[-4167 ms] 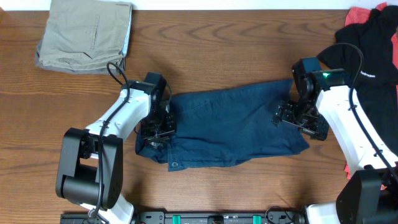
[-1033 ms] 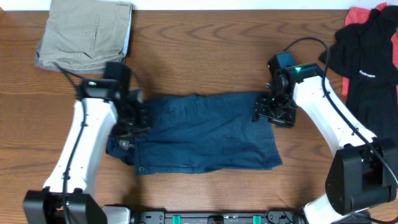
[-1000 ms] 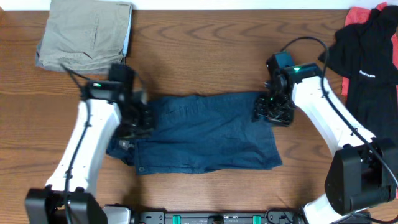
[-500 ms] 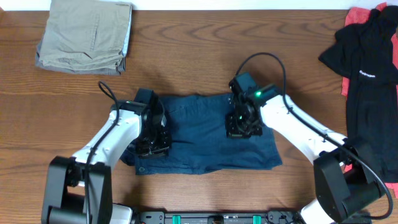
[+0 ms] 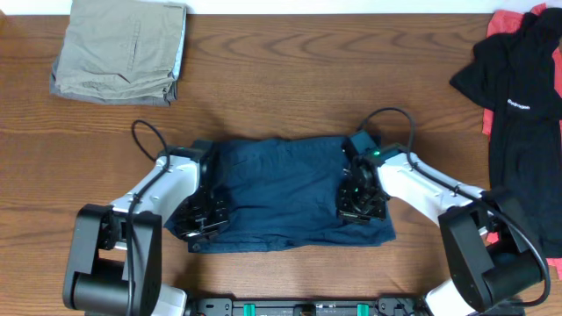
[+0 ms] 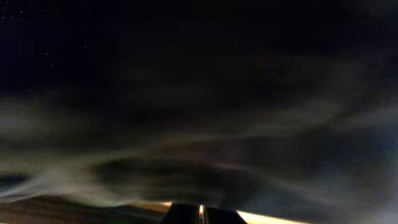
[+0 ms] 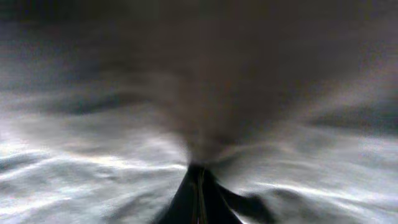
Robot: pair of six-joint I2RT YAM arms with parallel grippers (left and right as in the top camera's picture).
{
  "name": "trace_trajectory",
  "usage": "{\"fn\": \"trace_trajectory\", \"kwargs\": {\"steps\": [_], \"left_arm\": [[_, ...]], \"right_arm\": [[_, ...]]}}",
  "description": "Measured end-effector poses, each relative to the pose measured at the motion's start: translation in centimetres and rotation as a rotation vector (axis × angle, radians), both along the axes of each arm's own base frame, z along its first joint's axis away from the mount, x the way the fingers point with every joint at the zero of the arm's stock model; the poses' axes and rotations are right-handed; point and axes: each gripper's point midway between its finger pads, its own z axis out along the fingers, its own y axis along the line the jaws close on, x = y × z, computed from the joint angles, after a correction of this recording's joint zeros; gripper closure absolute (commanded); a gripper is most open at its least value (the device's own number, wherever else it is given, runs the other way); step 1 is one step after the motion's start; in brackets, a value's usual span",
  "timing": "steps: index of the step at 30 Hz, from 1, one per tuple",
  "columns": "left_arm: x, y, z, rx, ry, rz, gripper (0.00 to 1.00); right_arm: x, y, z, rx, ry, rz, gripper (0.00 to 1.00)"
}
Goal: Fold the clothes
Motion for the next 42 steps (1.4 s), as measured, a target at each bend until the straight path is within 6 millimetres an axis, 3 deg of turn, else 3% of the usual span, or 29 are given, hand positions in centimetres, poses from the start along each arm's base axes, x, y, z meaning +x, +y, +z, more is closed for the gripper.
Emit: {"fn": "trace_trajectory", "kwargs": {"steps": [9,13,17,21,25,29,32,36,42], "left_arm": [[-0.8,2.7,1.7,0.07,0.012,0.072,0.94],[1.4,2.7,4.6,0.062,-0.151,0.071,0.94],[6.0,1.4,7.8,-0.001,-0.438,0.047,0.94],[9.0,-1.9,9.7,-0.142,-0.605,-0.032,0.94],[8.6,-6.1,8.7,-0.294,-0.546,-0.102,0.94],[7.4,-11.0,6.2,-0.424,-0.428,-0.197,0.94],[6.6,-13.5,4.3,-0.463,-0.356,-0.238,0.94],[5.5,-14.2,1.7,-0.453,-0.248,-0.214,0.94],[4.7,-13.0,-1.1,-0.387,-0.139,-0.162,0.94]], "right_arm": [[-0.9,-7.0,0.9,-0.214,0.122,-0.168,0.99],[1.1,-8.0,3.0,-0.252,0.084,-0.176,0.99],[6.0,-5.3,5.7,-0.108,-0.112,-0.134,0.99],[9.6,-0.8,8.1,0.081,-0.29,-0.048,0.99],[8.5,3.1,7.6,0.164,-0.269,0.05,0.99],[6.5,6.7,6.0,0.203,-0.214,0.146,0.99],[4.9,8.6,4.7,0.209,-0.165,0.193,0.99],[3.9,9.1,3.1,0.182,-0.111,0.193,0.99],[3.4,7.9,0.6,0.101,-0.042,0.169,0.99]]}}
